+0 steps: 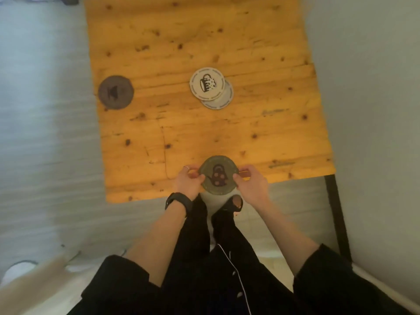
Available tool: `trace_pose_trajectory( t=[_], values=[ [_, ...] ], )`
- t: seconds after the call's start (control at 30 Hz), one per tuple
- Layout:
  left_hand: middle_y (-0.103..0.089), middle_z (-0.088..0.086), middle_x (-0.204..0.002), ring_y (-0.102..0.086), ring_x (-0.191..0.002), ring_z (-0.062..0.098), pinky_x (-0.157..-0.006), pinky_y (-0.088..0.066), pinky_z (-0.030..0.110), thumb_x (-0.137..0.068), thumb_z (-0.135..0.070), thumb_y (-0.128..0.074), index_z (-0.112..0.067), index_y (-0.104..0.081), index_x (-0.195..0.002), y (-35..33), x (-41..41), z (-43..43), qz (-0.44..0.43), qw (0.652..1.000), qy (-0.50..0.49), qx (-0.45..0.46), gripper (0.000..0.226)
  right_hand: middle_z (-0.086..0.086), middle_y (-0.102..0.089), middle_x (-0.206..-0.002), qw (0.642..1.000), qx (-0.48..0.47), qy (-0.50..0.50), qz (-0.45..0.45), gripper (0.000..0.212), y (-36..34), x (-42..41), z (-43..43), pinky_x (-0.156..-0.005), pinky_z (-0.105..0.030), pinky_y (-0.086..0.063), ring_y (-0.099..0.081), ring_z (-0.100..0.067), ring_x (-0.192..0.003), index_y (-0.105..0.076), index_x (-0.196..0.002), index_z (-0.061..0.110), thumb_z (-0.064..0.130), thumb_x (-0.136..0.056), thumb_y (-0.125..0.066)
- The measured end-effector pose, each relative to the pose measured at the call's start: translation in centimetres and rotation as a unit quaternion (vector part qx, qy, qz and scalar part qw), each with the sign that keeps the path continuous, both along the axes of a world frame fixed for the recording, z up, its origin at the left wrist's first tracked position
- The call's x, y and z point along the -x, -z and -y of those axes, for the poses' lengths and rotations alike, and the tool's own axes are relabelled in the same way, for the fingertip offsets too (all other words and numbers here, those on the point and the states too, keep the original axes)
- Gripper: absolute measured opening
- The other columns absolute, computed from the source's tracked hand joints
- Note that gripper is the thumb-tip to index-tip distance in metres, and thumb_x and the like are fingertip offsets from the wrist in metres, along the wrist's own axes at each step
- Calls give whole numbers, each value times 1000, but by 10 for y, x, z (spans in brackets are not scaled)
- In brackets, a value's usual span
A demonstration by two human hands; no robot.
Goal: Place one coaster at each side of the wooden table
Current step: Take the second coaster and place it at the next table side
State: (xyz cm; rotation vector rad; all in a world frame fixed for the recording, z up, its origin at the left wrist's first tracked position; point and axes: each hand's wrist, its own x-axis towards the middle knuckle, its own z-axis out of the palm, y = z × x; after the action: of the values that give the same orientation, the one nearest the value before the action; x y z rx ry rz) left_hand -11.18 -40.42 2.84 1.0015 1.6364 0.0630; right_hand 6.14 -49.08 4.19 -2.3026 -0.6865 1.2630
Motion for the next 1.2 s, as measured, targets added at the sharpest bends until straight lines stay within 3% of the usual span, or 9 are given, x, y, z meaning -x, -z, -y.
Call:
trace_pose_trajectory(
  t=[0.1, 0.23, 0.37, 0.47, 0.6, 0.77, 1.03, 1.2],
  values=[
    [-69, 0, -96, -66, -94, 20, -88, -55, 39, -87, -22, -71, -21, -62, -109, 10, -11, 4, -4, 1000, -23, 10, 23, 13, -63, -93, 1000, 26, -15, 10, 15, 14, -15, -9, -86, -33, -52, -65, -16, -93, -61, -110, 25, 32, -97, -63],
    [-68, -2, -100, -63, -97, 17, -84, -51, 31, -87, -25, -72, -16, -66, -110, 23, -20, 2, -37, 998, -44, 0, 25, 11, -61, -97, 997, 38, -45, 46, 23, 29, -26, -20, -74, -20, -34, -53, -8, -89, -64, -117, 17, 30, -98, -62],
    [-69, -5, -101, -62, -94, 14, -76, -47, 28, -87, -28, -72, -20, -68, -109, 32, -27, 0, -63, 996, -55, -8, 25, 12, -63, -93, 995, 46, -62, 57, 20, 40, -30, -29, -59, -16, -36, -56, -10, -83, -63, -113, 20, 32, -97, -64],
    [-68, -8, -98, -61, -89, 12, -68, -43, 24, -87, -29, -71, -22, -68, -110, 34, -31, 0, -75, 995, -62, -11, 24, 12, -63, -93, 995, 52, -61, 65, 19, 45, -31, -30, -60, -20, -37, -57, -9, -82, -63, -111, 20, 32, -97, -64],
    [-68, -11, -97, -61, -86, 10, -57, -39, 20, -87, -31, -70, -25, -68, -108, 33, -33, 2, -78, 995, -64, -20, 22, 15, -62, -87, 996, 45, -46, 68, 13, 50, -32, -28, -61, -16, -37, -53, 2, -70, -61, -105, 23, 32, -96, -64],
    [-69, -13, -98, -63, -86, 9, -62, -45, 25, -86, -35, -70, -30, -68, -105, 32, -34, 3, -75, 995, -53, -32, 19, 16, -63, -83, 997, 19, -4, 73, 13, 54, -29, -23, -83, -30, -50, -62, -10, -83, -63, -103, 21, 30, -95, -67],
    [-71, -14, -96, -64, -82, 6, -73, -54, 31, -88, -33, -68, -33, -65, -99, 37, -35, 4, -72, 995, -41, -56, 12, 10, -65, -86, 995, 4, -13, 98, 14, 53, -25, -23, -72, -25, -43, -60, -12, -78, -63, -106, 19, 28, -96, -65],
    [-67, -18, -87, -66, -86, 11, -86, -55, 46, -87, -39, -65, -38, -60, -93, 42, -35, 7, -98, 990, 7, -99, 9, 10, -65, -84, 992, 13, -40, 119, 13, 56, -25, -26, -72, -28, -46, -64, -16, -80, -61, -104, 20, 29, -95, -66]
  ],
)
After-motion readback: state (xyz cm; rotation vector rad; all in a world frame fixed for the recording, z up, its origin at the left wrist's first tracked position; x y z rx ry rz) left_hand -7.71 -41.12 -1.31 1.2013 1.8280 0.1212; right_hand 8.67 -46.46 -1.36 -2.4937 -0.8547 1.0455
